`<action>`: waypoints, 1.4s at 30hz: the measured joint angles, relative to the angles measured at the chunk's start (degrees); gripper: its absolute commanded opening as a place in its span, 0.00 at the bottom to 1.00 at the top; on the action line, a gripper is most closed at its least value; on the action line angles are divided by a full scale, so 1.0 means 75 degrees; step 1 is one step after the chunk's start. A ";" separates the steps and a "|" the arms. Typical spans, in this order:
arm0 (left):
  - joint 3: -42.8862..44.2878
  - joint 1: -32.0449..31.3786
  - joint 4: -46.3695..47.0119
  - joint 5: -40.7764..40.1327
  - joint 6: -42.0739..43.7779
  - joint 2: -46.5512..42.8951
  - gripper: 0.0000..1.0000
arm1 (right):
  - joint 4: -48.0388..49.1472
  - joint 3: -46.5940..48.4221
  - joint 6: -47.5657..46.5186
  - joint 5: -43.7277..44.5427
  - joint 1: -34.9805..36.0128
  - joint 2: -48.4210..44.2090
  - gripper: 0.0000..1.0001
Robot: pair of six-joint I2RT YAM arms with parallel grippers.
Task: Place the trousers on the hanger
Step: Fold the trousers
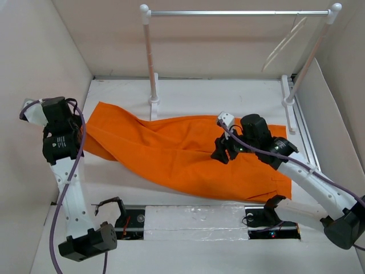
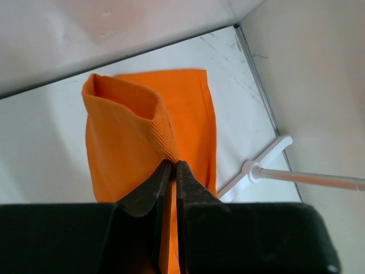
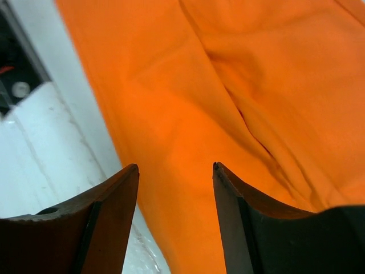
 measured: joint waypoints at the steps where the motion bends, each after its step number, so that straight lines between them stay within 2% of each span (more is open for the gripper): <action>1: 0.0061 0.0000 -0.0012 -0.0029 0.0003 0.0006 0.00 | -0.0035 -0.0125 0.0035 0.0163 -0.0058 -0.0050 0.63; 2: 0.0082 -0.0009 0.0026 -0.0064 0.0003 -0.0026 0.00 | -0.0076 -0.0323 0.0061 0.0338 -0.0169 -0.0143 0.67; 5: -0.0184 -0.0023 0.0248 -0.0099 0.0003 -0.0519 0.00 | -0.0219 -0.1023 0.0262 0.0717 -0.0979 -0.0539 0.69; 9: -0.1105 -0.0239 0.0385 -0.0055 0.0015 -0.1480 0.00 | -0.0134 -0.1705 0.0676 0.0705 -0.3008 -0.0568 0.70; 14: -0.2221 -0.1107 0.0606 0.0067 0.0370 -0.2168 0.00 | 0.0271 -0.1932 0.1349 0.0437 -0.5018 0.0391 0.69; 19: -0.2270 -0.2209 0.0388 -0.0213 0.1198 -0.1947 0.00 | 0.0871 -0.1810 0.1874 0.0903 -0.6645 0.1262 0.72; 23: -0.2267 -0.2853 0.0201 -0.0367 0.1722 -0.1903 0.00 | 0.1166 -0.1119 0.2040 0.1364 -0.7936 0.2081 0.76; 28: -0.2011 -0.3652 0.0047 -0.0446 0.2078 -0.2017 0.00 | 0.1332 0.0029 0.1617 0.1626 -0.8874 0.3570 0.79; 34: -0.1536 -0.4383 0.0029 -0.1067 0.2480 -0.2037 0.00 | 0.1303 0.0819 0.0618 0.1061 -0.9002 0.5595 0.77; 37: -0.1332 -0.4613 -0.0009 -0.1518 0.2649 -0.2002 0.00 | 0.1504 0.0857 0.0455 0.0525 -0.9005 0.5639 0.71; 38: -0.1274 -0.4654 -0.0015 -0.1664 0.2702 -0.2002 0.00 | 0.1565 0.0769 0.0402 0.0364 -0.9005 0.5651 0.65; 39: -0.1221 -0.4669 -0.0017 -0.1784 0.2751 -0.1996 0.00 | 0.1580 0.0737 0.0399 0.0259 -0.9005 0.5627 0.57; 42: -0.1125 -0.4672 -0.0020 -0.2066 0.2891 -0.1979 0.00 | 0.1594 0.0618 0.0376 0.0012 -0.9008 0.5648 0.21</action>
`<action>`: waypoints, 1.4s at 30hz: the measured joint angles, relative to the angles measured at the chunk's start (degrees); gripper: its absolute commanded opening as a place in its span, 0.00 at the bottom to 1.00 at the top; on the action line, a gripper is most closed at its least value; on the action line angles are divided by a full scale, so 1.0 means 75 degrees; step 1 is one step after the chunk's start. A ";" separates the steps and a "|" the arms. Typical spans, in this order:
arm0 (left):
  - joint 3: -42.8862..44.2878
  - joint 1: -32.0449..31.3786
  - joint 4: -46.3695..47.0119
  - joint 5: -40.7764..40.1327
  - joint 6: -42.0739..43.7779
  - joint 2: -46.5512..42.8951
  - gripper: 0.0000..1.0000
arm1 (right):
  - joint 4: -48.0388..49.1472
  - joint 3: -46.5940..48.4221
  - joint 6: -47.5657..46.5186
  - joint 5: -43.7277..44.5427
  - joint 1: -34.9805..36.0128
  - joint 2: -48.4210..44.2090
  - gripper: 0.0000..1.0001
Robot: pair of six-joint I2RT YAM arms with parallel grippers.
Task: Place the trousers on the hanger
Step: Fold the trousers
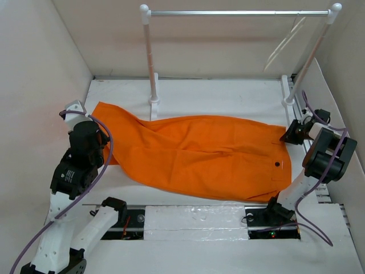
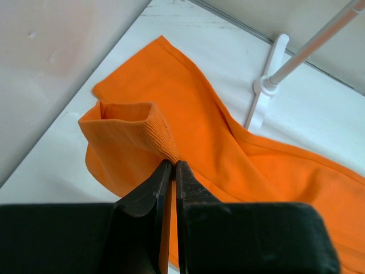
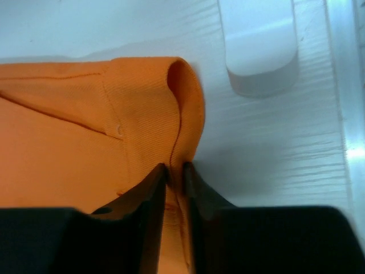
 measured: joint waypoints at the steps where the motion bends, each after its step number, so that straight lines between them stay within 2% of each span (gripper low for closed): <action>1: 0.0015 0.0000 0.0000 -0.0064 0.0032 0.0009 0.00 | -0.0015 -0.0026 -0.0006 -0.0079 0.0000 0.0041 0.14; 2: 0.0020 0.0000 0.0003 -0.0119 0.0058 0.0015 0.00 | -0.0050 -0.0029 0.0020 -0.0251 0.0006 0.0087 0.00; 10: 0.0026 0.0000 -0.0009 -0.0233 0.0117 0.0082 0.00 | -0.0216 0.0117 0.0114 -0.0321 0.0006 -0.0038 0.00; 14: 0.0029 0.0000 -0.0073 -0.0294 0.0114 0.0108 0.00 | -0.0650 0.1058 0.0262 -0.0163 0.0047 -0.0198 0.00; 15: 0.0044 0.0000 -0.0119 -0.0297 0.0102 0.0122 0.00 | -0.0734 0.1413 0.0297 -0.0087 0.0070 -0.0178 0.07; 16: 0.0064 -0.0015 -0.0175 -0.0315 0.0082 0.0157 0.00 | -0.0761 0.1749 0.0326 -0.0023 0.0085 -0.0137 0.37; 18: 0.0114 -0.0079 -0.0268 -0.0326 0.0023 0.0236 0.00 | -0.0743 0.2372 0.0423 0.0166 0.0093 -0.0029 0.65; 22: 0.0204 -0.0198 -0.0373 -0.0262 -0.0079 0.0350 0.00 | -0.0726 0.2754 0.0399 0.0504 0.0114 0.0038 0.67; 25: 0.0297 -0.0329 -0.0431 -0.0192 -0.0146 0.0388 0.00 | -0.0638 0.1588 0.0399 0.0877 0.0175 -0.0580 0.65; 29: 0.0318 -0.0682 -0.0501 -0.0079 -0.0262 0.0303 0.00 | -0.1122 -0.0903 0.0650 0.1597 0.0082 -0.2955 0.63; 32: 0.0318 -0.0991 -0.0597 -0.0015 -0.0335 0.0105 0.00 | -0.1486 -0.1906 0.0918 0.2323 -0.0455 -0.4867 0.59; 34: 0.0309 -0.1204 -0.0612 -0.0026 -0.0361 -0.0029 0.00 | -0.1597 -0.2165 0.1072 0.2719 -0.1049 -0.5724 0.59; 37: 0.0309 -0.1559 -0.0612 -0.0102 -0.0364 -0.0239 0.00 | -0.1655 -0.2305 0.1265 0.3037 -0.1976 -0.5980 0.58; 42: 0.0367 -0.2049 -0.0656 -0.0338 -0.0361 -0.0367 0.00 | -0.1600 -0.3016 0.1346 0.2736 -0.2958 -0.5062 0.58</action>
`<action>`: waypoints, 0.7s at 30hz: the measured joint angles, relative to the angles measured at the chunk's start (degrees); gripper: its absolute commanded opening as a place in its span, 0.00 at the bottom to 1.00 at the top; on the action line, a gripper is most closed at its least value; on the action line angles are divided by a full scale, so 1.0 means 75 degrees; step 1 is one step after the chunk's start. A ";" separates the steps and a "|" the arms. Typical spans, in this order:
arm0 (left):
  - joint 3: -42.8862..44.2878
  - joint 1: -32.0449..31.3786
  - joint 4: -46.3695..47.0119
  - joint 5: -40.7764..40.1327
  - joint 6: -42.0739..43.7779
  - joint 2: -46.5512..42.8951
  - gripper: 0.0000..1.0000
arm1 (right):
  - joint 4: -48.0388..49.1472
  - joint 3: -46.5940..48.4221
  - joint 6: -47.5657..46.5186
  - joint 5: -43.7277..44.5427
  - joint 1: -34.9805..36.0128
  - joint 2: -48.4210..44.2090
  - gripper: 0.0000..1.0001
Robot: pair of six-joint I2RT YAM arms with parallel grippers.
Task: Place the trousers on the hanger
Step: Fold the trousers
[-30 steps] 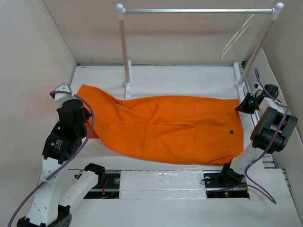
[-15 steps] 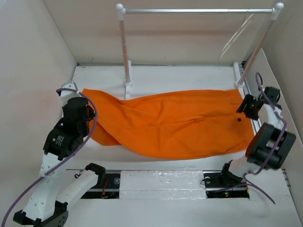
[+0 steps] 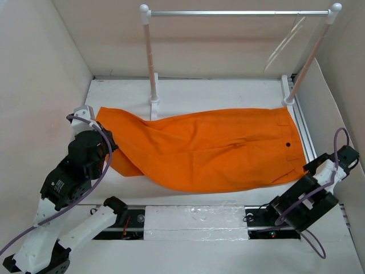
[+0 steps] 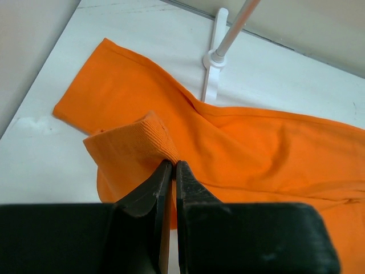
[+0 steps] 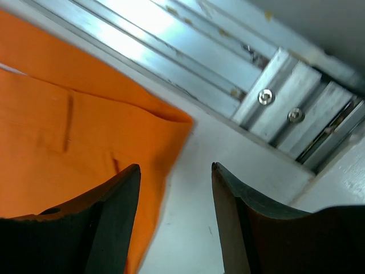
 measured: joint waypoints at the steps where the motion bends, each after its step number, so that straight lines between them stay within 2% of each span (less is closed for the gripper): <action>1: 0.0015 -0.0073 -0.0017 -0.0029 0.0000 0.0003 0.00 | -0.0047 -0.0070 0.0003 -0.0093 -0.0137 0.0210 0.57; 4: 0.0052 -0.0175 -0.0038 -0.0114 0.0000 -0.0003 0.00 | -0.0087 -0.0076 0.0000 -0.0268 -0.0280 0.0635 0.56; 12: 0.0061 -0.0233 -0.0134 -0.0452 0.0006 -0.0009 0.00 | 0.0408 -0.0344 0.0312 -0.0714 -0.0277 0.0729 0.47; 19: 0.0195 -0.0233 -0.0166 -0.1014 0.0108 -0.0017 0.00 | 0.0586 -0.0571 0.0452 -0.0612 -0.0277 0.1011 0.46; 21: 0.0201 -0.0233 -0.0122 -0.1119 0.0137 -0.0076 0.00 | 0.0577 -0.0600 0.0463 -0.0481 -0.0277 0.0874 0.42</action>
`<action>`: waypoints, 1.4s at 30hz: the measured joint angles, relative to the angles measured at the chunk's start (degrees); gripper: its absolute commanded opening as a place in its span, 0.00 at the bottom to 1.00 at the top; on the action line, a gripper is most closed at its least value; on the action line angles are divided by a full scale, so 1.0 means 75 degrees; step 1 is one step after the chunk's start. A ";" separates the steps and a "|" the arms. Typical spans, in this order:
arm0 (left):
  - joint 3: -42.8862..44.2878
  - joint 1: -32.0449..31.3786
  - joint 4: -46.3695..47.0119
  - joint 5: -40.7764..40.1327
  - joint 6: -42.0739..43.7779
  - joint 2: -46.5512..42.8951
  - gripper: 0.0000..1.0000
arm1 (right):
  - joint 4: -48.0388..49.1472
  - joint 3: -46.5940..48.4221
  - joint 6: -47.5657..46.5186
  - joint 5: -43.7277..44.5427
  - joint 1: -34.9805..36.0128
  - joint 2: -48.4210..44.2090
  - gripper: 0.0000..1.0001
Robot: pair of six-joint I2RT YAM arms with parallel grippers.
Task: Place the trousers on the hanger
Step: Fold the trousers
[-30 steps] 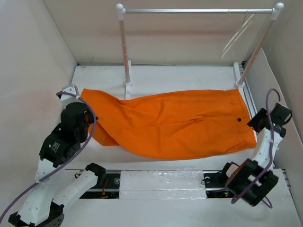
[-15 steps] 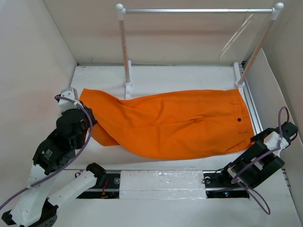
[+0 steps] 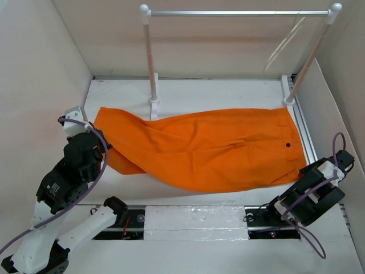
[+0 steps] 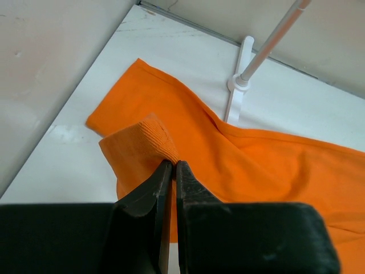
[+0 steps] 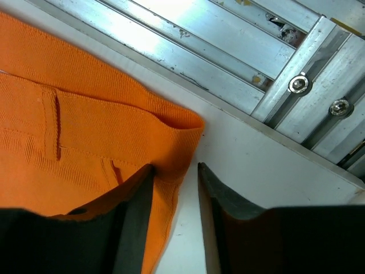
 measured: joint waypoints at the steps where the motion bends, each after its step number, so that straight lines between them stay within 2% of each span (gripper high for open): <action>1: 0.0000 0.0000 0.0006 -0.0029 0.0000 -0.0032 0.00 | 0.0006 -0.0017 0.0006 0.0041 0.0000 -0.0055 0.38; 3: -0.0003 0.0000 0.0012 -0.0128 0.0000 -0.0096 0.00 | 0.0012 -0.0020 -0.0012 0.0093 0.0000 -0.0044 0.08; 4: -0.0015 0.0000 0.0032 -0.0187 -0.0003 -0.0122 0.00 | 0.0015 -0.0009 -0.0023 0.0117 0.0003 0.0020 0.00; 8: -0.0329 0.0000 0.0224 -0.0522 -0.0073 -0.0239 0.00 | -0.0146 0.0181 -0.0131 0.0178 0.0006 0.0163 0.00; 13: -0.0597 -0.0003 0.0396 -0.0868 -0.0315 -0.0443 0.00 | -0.1212 0.1125 -0.0472 0.0423 0.0204 -0.0469 0.00; 16: -0.0796 -0.0015 0.0635 -0.1288 -0.0216 -0.0612 0.00 | -0.1419 0.2090 -0.0536 0.0627 0.0863 -0.0708 0.00; 20: -0.0726 -0.0015 0.0828 -0.1918 -0.0178 -0.0061 0.00 | -0.1475 0.3089 -0.0498 0.0828 0.1973 -0.0702 0.00; 26: -0.1437 0.0184 0.1591 -0.2253 -0.0152 0.0968 0.00 | -0.1524 0.4590 -0.0417 0.1139 0.3077 0.0731 0.00; 27: -0.1475 0.0495 0.1600 -0.2034 -0.0204 0.1311 0.00 | -0.1518 0.4794 -0.0405 0.1151 0.3185 0.1032 0.00; 32: -0.1475 0.3276 0.2069 -0.0612 -0.0265 0.3054 0.00 | -0.1411 0.5444 -0.0385 0.1032 0.3348 0.2264 0.00; 34: -0.1472 0.3946 0.2110 -0.0181 -0.0335 0.3404 0.00 | -0.1358 0.5610 -0.0379 0.0924 0.3369 0.2655 0.00; 38: -0.1093 0.4846 0.2235 0.0519 -0.0501 0.4039 0.00 | -0.1262 0.6152 -0.0358 0.0746 0.3477 0.3322 0.00; 41: -0.0484 0.5050 0.2381 0.0597 -0.0548 0.4899 0.00 | -0.0991 0.6516 -0.0274 0.0560 0.3608 0.3762 0.00; 42: -0.0070 0.5053 0.2541 0.0577 -0.0545 0.5508 0.00 | -0.0854 0.6592 -0.0216 0.0481 0.3654 0.3891 0.00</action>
